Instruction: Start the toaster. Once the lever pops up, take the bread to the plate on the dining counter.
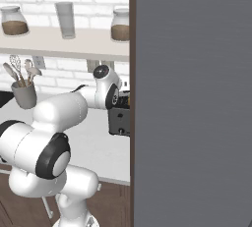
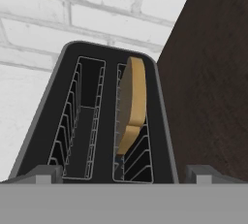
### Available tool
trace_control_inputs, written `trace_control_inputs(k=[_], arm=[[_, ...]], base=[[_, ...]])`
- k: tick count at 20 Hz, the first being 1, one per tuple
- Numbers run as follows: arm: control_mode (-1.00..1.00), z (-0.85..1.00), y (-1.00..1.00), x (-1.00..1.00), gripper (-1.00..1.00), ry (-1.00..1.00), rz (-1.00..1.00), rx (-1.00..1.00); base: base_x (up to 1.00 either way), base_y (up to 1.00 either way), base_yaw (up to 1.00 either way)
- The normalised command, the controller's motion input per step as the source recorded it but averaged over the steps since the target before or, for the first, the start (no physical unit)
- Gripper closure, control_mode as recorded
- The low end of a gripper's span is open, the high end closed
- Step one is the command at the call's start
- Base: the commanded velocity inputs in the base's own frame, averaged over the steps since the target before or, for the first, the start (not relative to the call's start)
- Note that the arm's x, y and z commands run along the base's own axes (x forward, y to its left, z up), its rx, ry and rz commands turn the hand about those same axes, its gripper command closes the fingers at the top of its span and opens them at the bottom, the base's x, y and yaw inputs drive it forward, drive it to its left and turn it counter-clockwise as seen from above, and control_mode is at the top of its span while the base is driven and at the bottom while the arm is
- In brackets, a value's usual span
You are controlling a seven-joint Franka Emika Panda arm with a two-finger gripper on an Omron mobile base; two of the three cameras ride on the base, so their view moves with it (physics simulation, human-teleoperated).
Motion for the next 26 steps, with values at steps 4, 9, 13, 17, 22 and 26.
trace_control_inputs(k=[4, 9, 13, 17, 22, 26], arm=[[-1.00, 0.00, 0.00, 0.00, -1.00, 0.00, 0.00, 0.00], [-1.00, 0.00, 0.00, 0.00, -1.00, 0.00, 0.00, 0.00], [-1.00, 0.00, 0.00, 0.00, -1.00, 0.00, 0.00, 0.00], [-1.00, 0.00, 0.00, 0.02, -1.00, 0.00, 0.00, 0.00], [-1.00, 0.00, 0.00, 0.13, -1.00, 0.00, 0.00, 0.00], [-1.00, 0.00, 0.00, 0.16, -1.00, 0.00, 0.00, 0.00]], base=[[0.00, 0.00, 0.00], [0.00, 0.00, 0.00], [0.00, 0.00, 0.00], [0.00, 0.00, 0.00], [0.00, 0.00, 0.00], [0.00, 0.00, 0.00]])
